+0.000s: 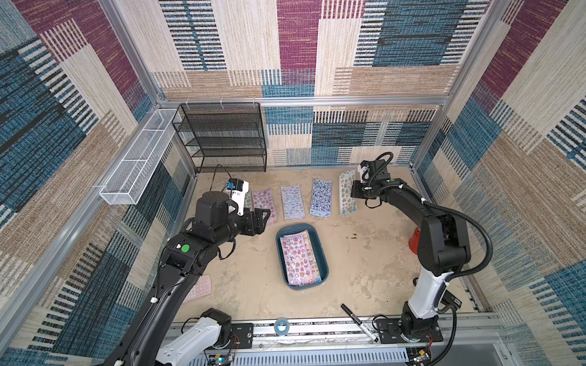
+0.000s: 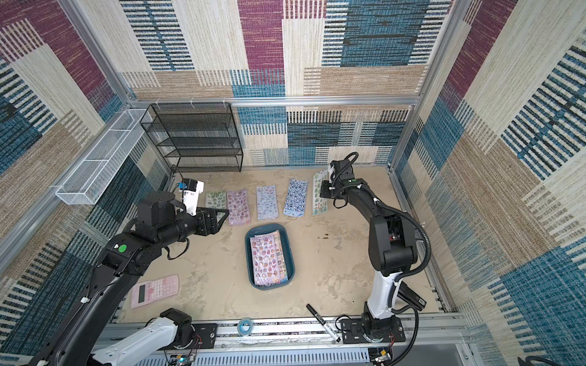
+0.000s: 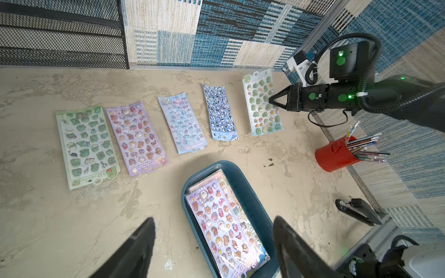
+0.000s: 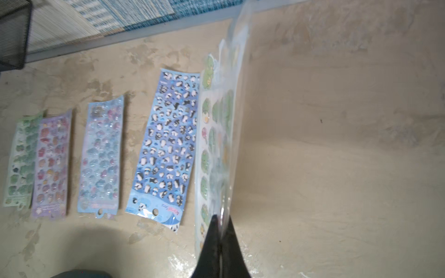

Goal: Take the stickers out of the storage box
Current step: Place the sticker at the center of the board.

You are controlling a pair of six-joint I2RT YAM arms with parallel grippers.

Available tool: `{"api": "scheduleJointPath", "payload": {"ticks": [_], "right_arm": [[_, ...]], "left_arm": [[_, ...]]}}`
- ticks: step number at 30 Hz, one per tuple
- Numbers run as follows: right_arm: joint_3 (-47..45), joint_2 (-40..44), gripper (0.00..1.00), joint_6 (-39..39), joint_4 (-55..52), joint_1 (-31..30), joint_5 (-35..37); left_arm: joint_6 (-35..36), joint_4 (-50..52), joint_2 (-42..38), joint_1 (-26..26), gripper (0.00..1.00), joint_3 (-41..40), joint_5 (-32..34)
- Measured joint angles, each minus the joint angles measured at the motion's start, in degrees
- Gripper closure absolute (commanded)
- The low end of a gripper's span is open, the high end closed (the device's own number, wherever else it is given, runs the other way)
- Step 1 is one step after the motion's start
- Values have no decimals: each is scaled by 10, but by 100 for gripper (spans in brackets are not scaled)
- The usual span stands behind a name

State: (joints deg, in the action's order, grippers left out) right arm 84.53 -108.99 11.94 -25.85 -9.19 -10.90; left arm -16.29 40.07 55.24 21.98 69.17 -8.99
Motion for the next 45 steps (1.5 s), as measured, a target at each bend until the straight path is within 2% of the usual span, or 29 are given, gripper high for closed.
{"api": "scheduleJointPath", "payload": {"ticks": [9, 11, 15, 26, 29, 36, 43, 45], "right_arm": [[56, -118, 98, -26, -20, 14, 26], [73, -141, 93, -36, -30, 14, 45], [99, -171, 74, -58, -39, 16, 81], [125, -186, 54, -77, -38, 16, 132], [110, -152, 52, -70, -41, 16, 142], [40, 5, 51, -38, -16, -7, 172], [-56, 116, 57, -34, -10, -133, 197], [-91, 146, 63, -33, -10, -166, 188]], "left_arm": [[0, -1, 19, -2, 23, -8, -3], [-1, -4, 21, -3, 24, -10, -4], [-3, -7, 29, -5, 23, -10, -4], [-5, -9, 58, -9, 24, 0, -17], [-5, -9, 58, -10, 20, 1, -17], [-10, -8, 58, -13, 18, -5, -14], [-19, -6, 66, -13, 23, -37, -12], [-21, -4, 77, -14, 25, -50, -13]]}}
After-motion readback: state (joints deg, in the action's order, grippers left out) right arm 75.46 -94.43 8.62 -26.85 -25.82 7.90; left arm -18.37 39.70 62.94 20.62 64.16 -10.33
